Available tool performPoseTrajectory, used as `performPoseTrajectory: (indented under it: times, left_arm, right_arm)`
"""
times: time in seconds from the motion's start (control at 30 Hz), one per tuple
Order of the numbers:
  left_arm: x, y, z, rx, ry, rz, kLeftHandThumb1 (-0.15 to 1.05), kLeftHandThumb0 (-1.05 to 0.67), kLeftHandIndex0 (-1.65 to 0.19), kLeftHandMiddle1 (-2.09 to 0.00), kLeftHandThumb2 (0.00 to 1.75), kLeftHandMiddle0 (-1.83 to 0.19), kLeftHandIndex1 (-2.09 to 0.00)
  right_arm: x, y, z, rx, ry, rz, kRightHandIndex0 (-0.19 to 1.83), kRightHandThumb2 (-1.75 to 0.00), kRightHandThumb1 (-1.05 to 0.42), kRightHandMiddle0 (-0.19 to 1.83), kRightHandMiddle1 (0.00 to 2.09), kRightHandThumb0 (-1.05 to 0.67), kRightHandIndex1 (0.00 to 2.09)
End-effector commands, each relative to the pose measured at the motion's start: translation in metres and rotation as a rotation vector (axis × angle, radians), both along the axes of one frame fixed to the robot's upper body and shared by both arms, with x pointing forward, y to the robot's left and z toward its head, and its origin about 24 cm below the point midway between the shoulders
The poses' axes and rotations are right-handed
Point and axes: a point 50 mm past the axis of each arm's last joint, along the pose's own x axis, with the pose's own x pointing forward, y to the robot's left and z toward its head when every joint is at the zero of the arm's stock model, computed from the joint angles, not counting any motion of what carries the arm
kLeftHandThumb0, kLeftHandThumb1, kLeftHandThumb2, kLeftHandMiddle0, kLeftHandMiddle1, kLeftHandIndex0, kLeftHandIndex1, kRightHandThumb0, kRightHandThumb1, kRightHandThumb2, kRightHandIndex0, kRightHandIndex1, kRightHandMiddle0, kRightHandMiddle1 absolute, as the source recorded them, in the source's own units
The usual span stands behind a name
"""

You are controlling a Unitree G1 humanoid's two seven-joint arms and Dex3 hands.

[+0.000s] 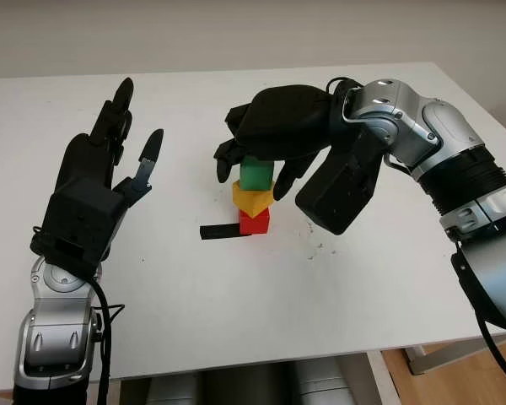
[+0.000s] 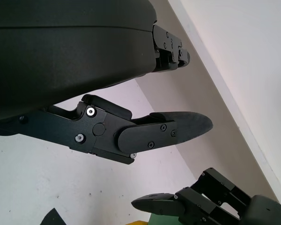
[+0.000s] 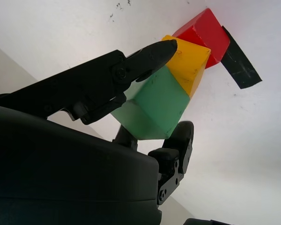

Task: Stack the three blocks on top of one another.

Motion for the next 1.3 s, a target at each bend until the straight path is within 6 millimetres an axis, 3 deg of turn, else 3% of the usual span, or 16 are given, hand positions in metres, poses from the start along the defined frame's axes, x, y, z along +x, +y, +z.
performPoseTrajectory:
  times: [0.0, 0.03, 0.17, 0.27, 0.43, 0.53, 0.6, 0.7, 0.87, 1.07, 1.27]
  left_arm:
    - [-0.002, -0.001, 0.004, 0.006, -0.026, -0.002, 1.05, -0.69, -0.09, -0.05, 0.54, -0.14, -0.07]
    - [-0.002, -0.001, 0.004, 0.006, -0.025, -0.002, 1.05, -0.69, -0.09, -0.05, 0.54, -0.14, -0.07]
    - [-0.002, -0.002, 0.004, 0.000, -0.022, 0.000, 1.05, -0.68, -0.09, -0.05, 0.54, -0.14, -0.07]
    - [-0.003, -0.001, 0.003, 0.002, -0.020, 0.000, 1.05, -0.68, -0.09, -0.05, 0.54, -0.14, -0.07]
    - [-0.002, -0.001, 0.001, 0.005, -0.018, 0.003, 1.05, -0.68, -0.08, -0.05, 0.54, -0.14, -0.06]
    - [-0.002, 0.000, -0.001, 0.001, -0.017, 0.012, 1.05, -0.68, -0.07, -0.05, 0.54, -0.14, -0.06]
    - [-0.002, 0.001, -0.003, -0.002, -0.016, 0.020, 1.05, -0.69, -0.07, -0.05, 0.53, -0.14, -0.06]
    - [-0.002, 0.003, -0.005, -0.006, -0.014, 0.032, 1.05, -0.70, -0.07, -0.05, 0.53, -0.13, -0.06]
    - [-0.003, 0.008, -0.008, -0.032, -0.025, 0.044, 1.05, -0.67, -0.06, -0.05, 0.54, -0.12, -0.05]
    - [-0.004, 0.018, -0.015, -0.048, -0.024, 0.073, 1.05, -0.66, -0.03, -0.03, 0.55, -0.07, -0.04]
    - [0.001, 0.028, -0.018, -0.064, -0.032, 0.115, 1.05, -0.63, -0.02, -0.03, 0.58, -0.03, -0.03]
  right_arm:
    - [-0.001, -0.002, 0.007, -0.020, -0.030, -0.001, 0.23, -0.06, -0.86, 0.26, 0.28, -0.58, 0.42]
    - [0.000, -0.002, 0.007, -0.025, -0.032, -0.003, 0.21, -0.06, -0.87, 0.23, 0.22, -0.61, 0.27]
    - [0.002, -0.006, 0.016, -0.003, -0.028, -0.039, 0.05, -0.05, -0.86, 0.09, 0.11, -0.66, 0.07]
    - [0.001, -0.013, 0.037, 0.052, -0.017, -0.082, -0.14, -0.05, -0.86, -0.07, 0.02, -0.70, 0.01]
    - [-0.001, -0.024, 0.066, 0.169, 0.053, -0.135, -0.19, -0.05, -0.85, -0.19, 0.00, -0.78, 0.00]
    - [0.002, -0.047, 0.082, 0.371, 0.143, -0.171, -0.19, -0.07, -0.90, -0.19, 0.00, -0.93, 0.00]
    - [0.006, -0.062, 0.082, 0.514, 0.201, -0.200, -0.19, -0.09, -0.96, -0.19, 0.00, -0.98, 0.00]
    - [0.015, -0.087, 0.066, 0.684, 0.270, -0.298, -0.19, -0.21, -1.03, -0.19, 0.00, -1.03, 0.00]
    - [0.025, -0.115, 0.020, 0.912, 0.400, -0.428, -0.19, -0.64, -1.05, -0.19, 0.00, -0.95, 0.00]
    - [0.027, -0.129, -0.030, 1.168, 0.672, -0.536, -0.19, -0.71, -1.05, -0.19, 0.00, -0.90, 0.00]
    - [0.025, -0.127, -0.057, 1.354, 0.780, -0.584, -0.19, -0.75, -1.05, -0.19, 0.00, -0.93, 0.00]
